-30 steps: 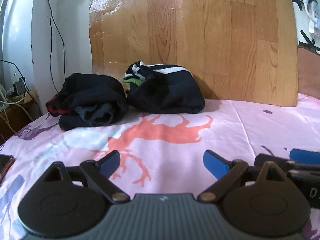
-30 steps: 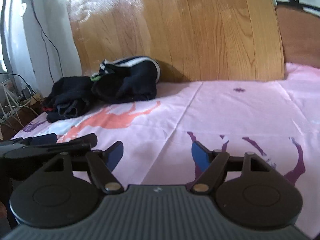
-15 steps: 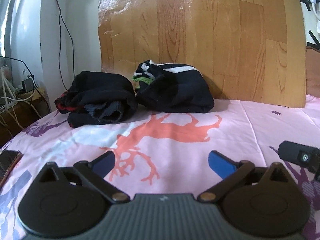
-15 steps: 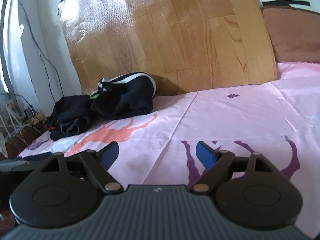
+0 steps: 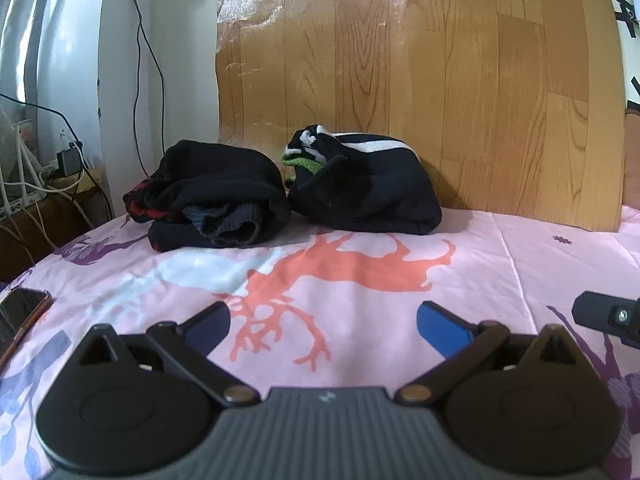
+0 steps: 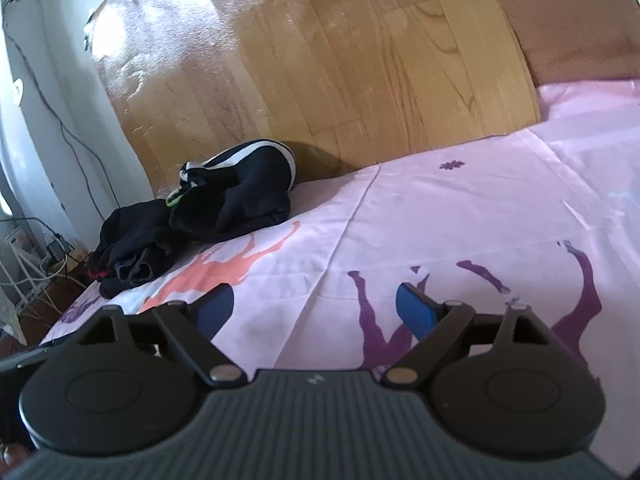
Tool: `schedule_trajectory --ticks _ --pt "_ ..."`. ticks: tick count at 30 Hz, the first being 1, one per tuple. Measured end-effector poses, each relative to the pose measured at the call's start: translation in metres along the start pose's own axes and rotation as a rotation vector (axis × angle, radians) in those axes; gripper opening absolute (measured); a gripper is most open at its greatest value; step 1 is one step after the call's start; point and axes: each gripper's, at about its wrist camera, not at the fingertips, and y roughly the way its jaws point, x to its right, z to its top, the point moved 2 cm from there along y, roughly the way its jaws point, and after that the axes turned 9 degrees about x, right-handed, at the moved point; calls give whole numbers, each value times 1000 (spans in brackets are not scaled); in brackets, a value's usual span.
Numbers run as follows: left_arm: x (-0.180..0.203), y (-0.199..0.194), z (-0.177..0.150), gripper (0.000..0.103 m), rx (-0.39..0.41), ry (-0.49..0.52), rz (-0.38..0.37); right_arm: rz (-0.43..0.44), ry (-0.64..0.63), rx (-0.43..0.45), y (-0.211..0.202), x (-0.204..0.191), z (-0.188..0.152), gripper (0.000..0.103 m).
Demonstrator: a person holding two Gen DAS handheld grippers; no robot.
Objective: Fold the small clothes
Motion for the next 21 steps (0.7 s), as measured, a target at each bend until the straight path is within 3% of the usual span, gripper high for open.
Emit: schedule_trajectory --ticks 7,21 --pt "3 -4 1 103 32 23 15 5 28 -23 1 7 2 90" --pt "5 -1 0 103 0 33 12 21 61 -54 2 15 3 90"
